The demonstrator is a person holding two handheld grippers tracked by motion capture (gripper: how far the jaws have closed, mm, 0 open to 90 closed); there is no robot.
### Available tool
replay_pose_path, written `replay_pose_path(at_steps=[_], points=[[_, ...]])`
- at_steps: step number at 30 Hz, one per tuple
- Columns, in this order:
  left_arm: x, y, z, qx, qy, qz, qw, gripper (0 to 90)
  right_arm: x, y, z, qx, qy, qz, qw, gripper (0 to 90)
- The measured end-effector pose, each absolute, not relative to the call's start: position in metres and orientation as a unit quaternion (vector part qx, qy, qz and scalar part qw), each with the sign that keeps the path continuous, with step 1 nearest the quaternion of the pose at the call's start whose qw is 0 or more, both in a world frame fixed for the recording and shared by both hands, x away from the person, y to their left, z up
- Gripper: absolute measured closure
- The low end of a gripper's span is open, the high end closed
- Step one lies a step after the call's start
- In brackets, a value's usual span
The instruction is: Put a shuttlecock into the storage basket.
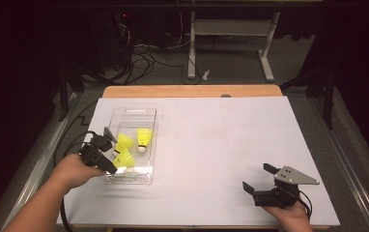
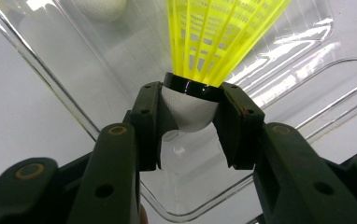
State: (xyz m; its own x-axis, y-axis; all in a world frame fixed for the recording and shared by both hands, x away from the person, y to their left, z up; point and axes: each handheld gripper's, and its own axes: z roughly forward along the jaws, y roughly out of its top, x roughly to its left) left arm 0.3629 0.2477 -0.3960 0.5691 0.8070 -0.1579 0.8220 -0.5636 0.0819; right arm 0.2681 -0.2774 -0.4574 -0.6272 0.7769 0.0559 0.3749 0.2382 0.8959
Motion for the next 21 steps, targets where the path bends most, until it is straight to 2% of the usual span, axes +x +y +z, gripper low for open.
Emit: replay_pose_path(at_steps=[7,21], points=[[0.3653,0.2485,-0.3953,0.877,0.469,-0.075,0.070,62.9,0.2680,-0.2780,-0.4573,0.379,0.759,0.488,0.206,0.2],[0.3636,0.2464,-0.3961,0.888,0.453,-0.055,0.063,62.4,0.2680,-0.2772,-0.4575,0.379,0.760,0.488,0.204,0.2]])
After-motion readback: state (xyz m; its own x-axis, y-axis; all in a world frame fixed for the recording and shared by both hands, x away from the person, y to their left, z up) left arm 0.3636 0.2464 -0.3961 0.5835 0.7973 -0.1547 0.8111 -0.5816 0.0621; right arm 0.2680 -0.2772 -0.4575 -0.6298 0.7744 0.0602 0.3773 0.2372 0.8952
